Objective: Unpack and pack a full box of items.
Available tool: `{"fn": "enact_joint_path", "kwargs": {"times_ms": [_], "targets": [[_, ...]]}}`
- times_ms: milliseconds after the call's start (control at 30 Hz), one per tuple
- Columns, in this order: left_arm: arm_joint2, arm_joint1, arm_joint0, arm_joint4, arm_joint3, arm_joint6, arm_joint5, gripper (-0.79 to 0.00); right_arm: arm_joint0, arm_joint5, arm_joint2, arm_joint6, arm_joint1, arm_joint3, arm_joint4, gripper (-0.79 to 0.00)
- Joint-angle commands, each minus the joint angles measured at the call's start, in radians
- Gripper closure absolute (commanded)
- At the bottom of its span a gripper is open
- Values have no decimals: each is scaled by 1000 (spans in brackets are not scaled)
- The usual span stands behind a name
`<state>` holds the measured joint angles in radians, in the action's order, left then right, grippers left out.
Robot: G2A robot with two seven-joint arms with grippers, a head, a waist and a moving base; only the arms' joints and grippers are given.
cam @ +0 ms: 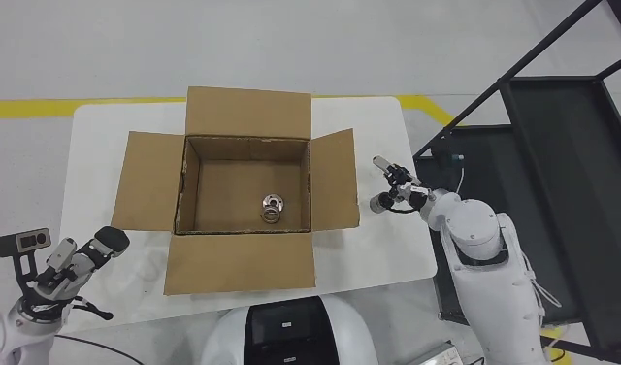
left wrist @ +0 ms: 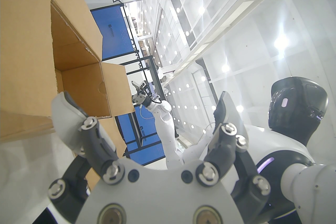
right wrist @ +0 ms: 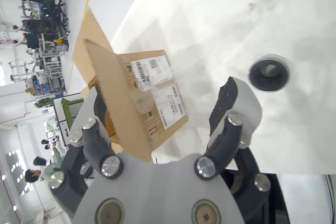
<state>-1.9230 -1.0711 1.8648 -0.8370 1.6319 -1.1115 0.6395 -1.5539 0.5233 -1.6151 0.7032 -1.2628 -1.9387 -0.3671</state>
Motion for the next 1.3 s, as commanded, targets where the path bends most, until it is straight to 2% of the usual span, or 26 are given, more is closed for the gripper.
{"fn": "enact_joint_path", "kwargs": {"times_ms": [0, 167, 267, 533, 833, 933, 1133, 1267], "targets": [[0, 0, 0, 0, 0, 0, 0, -785, 5, 37, 7, 11, 5, 18, -55, -785], [0, 0, 0, 0, 0, 0, 0, -785, 28, 133, 47, 80, 24, 55, -272, -785], [0, 0, 0, 0, 0, 0, 0, -785, 49, 184, 67, 121, 28, 72, -325, -785], [0, 0, 0, 0, 0, 0, 0, -785, 136, 266, 171, 185, 28, 192, -411, -785], [0, 0, 0, 0, 0, 0, 0, -785, 238, 315, 273, 148, 12, 333, -423, -785], [0, 0, 0, 0, 0, 0, 0, -785, 267, 326, 299, 134, 8, 372, -435, -690], [0, 0, 0, 0, 0, 0, 0, -785, 305, 350, 328, 109, -1, 429, -429, -406], [0, 0, 0, 0, 0, 0, 0, -785, 323, 357, 336, 76, -8, 459, -404, -342]]}}
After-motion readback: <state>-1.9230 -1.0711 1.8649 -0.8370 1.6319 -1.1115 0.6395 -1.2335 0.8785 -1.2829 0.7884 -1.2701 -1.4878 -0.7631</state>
